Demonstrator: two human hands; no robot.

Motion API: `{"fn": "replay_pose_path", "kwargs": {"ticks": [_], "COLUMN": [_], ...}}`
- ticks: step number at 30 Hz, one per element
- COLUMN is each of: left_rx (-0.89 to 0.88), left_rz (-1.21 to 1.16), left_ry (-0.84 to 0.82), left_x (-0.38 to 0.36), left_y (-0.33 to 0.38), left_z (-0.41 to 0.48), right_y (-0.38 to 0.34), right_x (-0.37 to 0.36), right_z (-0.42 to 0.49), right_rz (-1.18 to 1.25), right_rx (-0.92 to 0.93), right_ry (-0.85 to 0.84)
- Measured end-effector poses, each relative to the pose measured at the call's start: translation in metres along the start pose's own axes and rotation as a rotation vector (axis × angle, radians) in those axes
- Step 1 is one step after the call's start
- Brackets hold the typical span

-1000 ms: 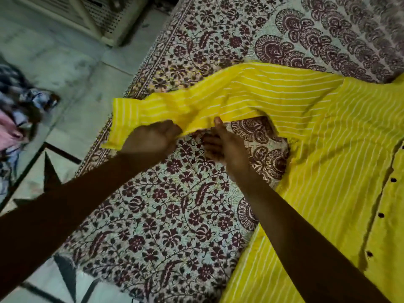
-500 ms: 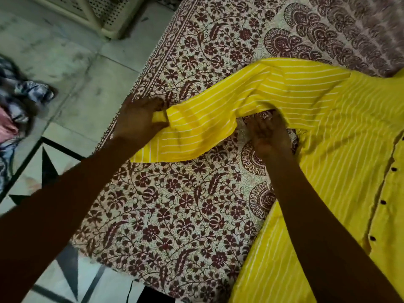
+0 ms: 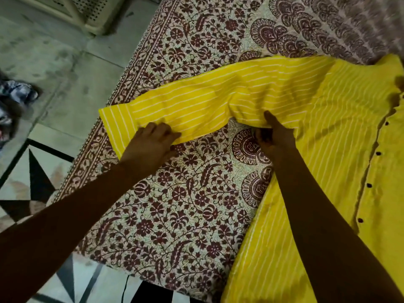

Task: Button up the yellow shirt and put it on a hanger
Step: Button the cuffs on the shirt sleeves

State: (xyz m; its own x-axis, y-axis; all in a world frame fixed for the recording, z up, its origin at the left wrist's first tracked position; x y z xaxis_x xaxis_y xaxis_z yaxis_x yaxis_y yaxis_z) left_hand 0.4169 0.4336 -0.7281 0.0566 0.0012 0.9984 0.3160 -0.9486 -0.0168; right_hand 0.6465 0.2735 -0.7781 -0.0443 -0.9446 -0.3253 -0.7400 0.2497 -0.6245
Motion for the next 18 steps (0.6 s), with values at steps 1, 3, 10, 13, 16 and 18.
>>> {"fn": "replay_pose_path", "kwargs": {"ticks": [1,3,10,13,16,18], "left_rx": [0.032,0.121,0.168,0.146,0.092,0.041], "left_rz": [-0.027,-0.099,0.015,0.021,-0.070,-0.118], "left_ry": [0.016,0.059,0.068,0.197,0.267,0.120], "left_x": [0.003,0.017,0.029,0.045,0.053,0.034], "left_y": [-0.003,-0.017,-0.036,-0.019,0.011,0.033], "left_z": [0.002,0.001,-0.020,0.005,0.057,0.099], "right_y": [-0.004,-0.015,-0.008,-0.077,-0.132,-0.117], "right_x": [0.003,0.008,0.006,-0.020,-0.038,-0.041], "right_z": [0.000,0.000,-0.017,-0.005,-0.009,0.020], "right_rz": [-0.086,-0.230,-1.276,-1.493,-1.378,-1.543], "right_rx": [0.038,0.116,-0.299,0.317,0.941,0.892], "right_ry": [0.012,0.048,-0.152,-0.056,0.052,0.006]}}
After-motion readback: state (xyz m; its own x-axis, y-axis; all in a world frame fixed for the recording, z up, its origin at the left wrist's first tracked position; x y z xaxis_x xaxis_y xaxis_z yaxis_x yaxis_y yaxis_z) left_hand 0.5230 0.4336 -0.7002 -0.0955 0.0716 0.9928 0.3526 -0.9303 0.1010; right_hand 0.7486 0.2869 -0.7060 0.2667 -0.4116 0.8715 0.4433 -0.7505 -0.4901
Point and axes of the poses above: each hand's wrist, its own z-axis towards the middle knuckle, its own x-axis out of the back of the hand, y = z × x, the point moved 10 cm from there along z, towards the middle knuckle, and after that the axes turned 11 degrees about z, right-handed, at the moved point
